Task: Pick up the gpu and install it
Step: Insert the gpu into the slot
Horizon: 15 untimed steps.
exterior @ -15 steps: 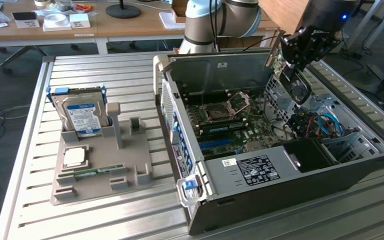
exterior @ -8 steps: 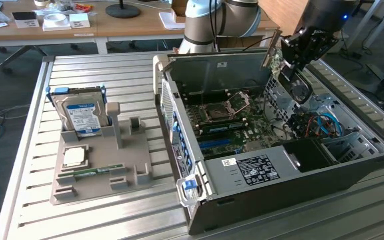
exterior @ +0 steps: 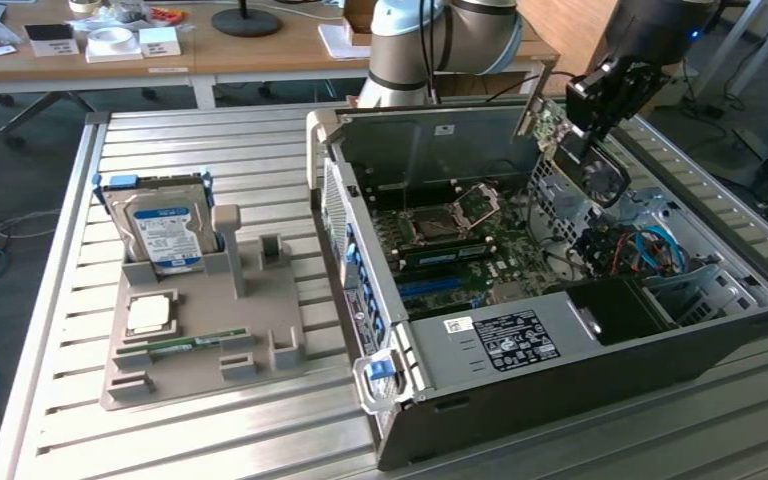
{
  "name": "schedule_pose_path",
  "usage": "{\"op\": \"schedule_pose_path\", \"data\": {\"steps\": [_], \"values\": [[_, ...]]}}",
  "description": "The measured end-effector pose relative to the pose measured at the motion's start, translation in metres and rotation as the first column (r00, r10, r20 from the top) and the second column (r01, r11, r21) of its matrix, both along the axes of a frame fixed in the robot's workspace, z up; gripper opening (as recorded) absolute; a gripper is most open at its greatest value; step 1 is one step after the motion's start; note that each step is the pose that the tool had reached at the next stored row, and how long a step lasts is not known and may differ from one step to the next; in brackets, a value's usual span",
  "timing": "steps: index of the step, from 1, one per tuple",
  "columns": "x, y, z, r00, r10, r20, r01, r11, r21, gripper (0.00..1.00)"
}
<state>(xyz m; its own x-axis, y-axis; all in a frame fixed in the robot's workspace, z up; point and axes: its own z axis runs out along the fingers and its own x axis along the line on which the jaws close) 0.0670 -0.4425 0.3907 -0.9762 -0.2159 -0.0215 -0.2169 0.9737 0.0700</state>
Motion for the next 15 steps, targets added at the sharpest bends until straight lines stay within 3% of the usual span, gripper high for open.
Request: {"op": "schedule_pose_path", "data": {"steps": [4, 8, 12, 15], "values": [[0.0, 0.0, -0.0001, 0.9974, 0.072, -0.0001, -0.072, 0.9974, 0.0, 0.27], [0.0, 0.0, -0.0002, 0.9894, 0.145, 0.0, -0.145, 0.9894, 0.0, 0.27], [0.0, 0.0, -0.0003, 0.9764, 0.216, 0.0, -0.216, 0.9764, 0.0, 0.27], [0.0, 0.0, -0.0004, 0.9631, 0.269, 0.0, -0.269, 0.9631, 0.0, 0.27]]}}
